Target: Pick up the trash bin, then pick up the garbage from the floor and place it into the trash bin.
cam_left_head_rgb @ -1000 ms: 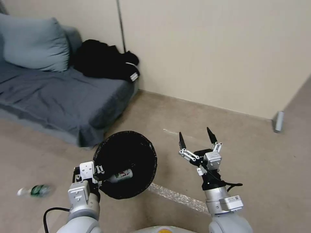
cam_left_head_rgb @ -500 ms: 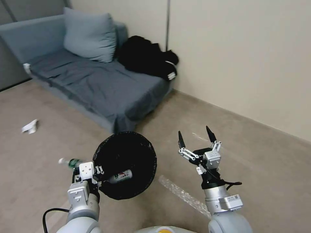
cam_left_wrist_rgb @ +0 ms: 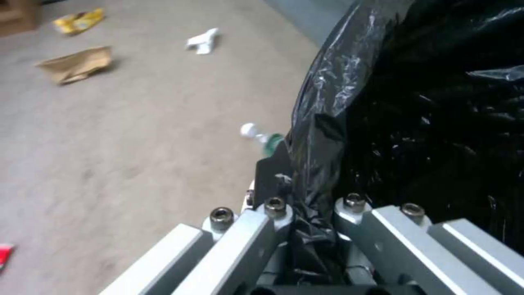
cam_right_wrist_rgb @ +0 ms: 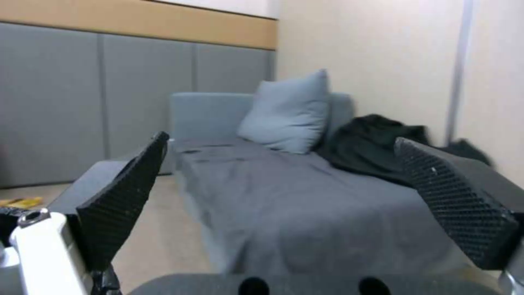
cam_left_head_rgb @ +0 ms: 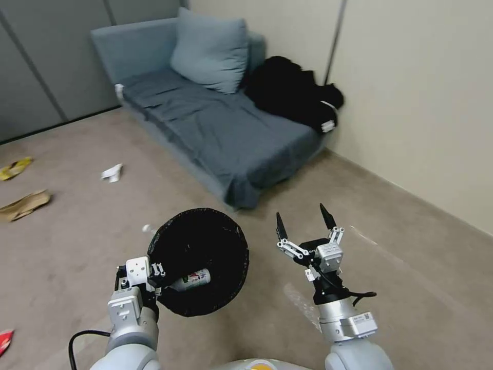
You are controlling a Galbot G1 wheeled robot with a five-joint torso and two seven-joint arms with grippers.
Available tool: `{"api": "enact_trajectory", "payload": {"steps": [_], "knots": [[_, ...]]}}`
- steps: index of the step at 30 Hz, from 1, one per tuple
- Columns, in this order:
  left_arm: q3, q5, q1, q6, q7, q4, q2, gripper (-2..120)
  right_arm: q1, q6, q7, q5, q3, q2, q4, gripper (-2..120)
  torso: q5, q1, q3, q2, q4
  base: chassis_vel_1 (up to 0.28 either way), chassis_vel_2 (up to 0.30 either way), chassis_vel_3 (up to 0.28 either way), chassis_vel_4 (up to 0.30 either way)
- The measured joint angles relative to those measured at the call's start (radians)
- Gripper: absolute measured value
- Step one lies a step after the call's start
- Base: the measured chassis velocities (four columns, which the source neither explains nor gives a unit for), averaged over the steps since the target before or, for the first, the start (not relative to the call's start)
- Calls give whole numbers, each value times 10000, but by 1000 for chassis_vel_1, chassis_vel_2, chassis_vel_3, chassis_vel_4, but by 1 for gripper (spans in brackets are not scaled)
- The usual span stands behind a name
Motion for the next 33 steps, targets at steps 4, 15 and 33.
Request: {"api": "enact_trajectory", "payload": {"steps": [4, 15, 33], "knots": [[21, 23, -2, -12, 6, 16, -14, 1, -54, 99, -47, -224, -5, -10, 0, 100, 0, 1, 0, 0, -2, 117, 117, 121, 114], [27, 52, 8, -40, 5, 34, -28, 1, -103, 196, -118, -241, 4, 53, 10, 100, 0, 1, 0, 0, 0, 138, 128, 113, 123], [48, 0, -68, -79, 12, -44, 30, 1, -238, 226, -382, -319, 23, 290, 215, 100, 0, 1, 0, 0, 0, 117, 122, 122, 117]]}}
